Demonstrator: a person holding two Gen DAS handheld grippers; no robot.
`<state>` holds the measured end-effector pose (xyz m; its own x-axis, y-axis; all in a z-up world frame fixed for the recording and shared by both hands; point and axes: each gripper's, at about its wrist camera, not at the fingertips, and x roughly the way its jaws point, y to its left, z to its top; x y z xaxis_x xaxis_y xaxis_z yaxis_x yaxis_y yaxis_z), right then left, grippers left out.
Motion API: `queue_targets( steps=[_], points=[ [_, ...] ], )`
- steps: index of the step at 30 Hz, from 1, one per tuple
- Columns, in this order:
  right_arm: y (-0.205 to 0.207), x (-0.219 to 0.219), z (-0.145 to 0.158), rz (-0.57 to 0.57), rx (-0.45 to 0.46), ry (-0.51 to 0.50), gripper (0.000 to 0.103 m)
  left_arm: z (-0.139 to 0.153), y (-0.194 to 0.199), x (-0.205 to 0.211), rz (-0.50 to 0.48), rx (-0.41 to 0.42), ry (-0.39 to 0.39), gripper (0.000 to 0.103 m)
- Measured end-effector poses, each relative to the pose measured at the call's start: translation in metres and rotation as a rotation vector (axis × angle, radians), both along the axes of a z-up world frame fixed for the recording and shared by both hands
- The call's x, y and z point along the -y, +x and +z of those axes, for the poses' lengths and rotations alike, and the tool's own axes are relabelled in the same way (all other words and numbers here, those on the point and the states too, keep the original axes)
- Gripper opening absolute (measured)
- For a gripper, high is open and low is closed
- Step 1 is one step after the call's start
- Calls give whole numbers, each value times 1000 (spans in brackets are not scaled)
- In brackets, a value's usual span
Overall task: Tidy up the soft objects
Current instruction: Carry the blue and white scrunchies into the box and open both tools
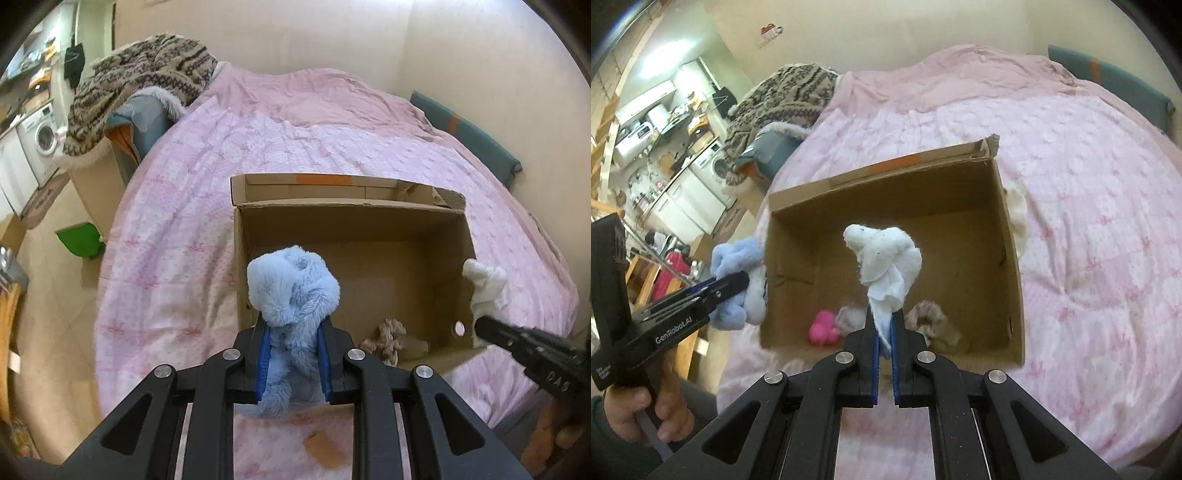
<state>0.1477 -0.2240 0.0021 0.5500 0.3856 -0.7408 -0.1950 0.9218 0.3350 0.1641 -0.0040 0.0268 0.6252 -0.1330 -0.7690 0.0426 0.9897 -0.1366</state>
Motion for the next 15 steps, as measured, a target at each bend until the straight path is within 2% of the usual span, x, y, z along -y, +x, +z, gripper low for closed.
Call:
queue_targets(
  steps=[3,7,11,15],
  points=[
    [10,4,-20,-28,-43,12,7,-10,7,4,0,11,-14,20],
    [19,10,-50,-62,-130,-13,7,-24,11,15,-24,36,38,21],
    [23,13,-58,-80,-156,-33,7,-36,17,12,-13,-15,-27,21],
    [23,9,-60,-75,-158,-43,7,-38,14,13,-5,0,-8,22]
  ],
)
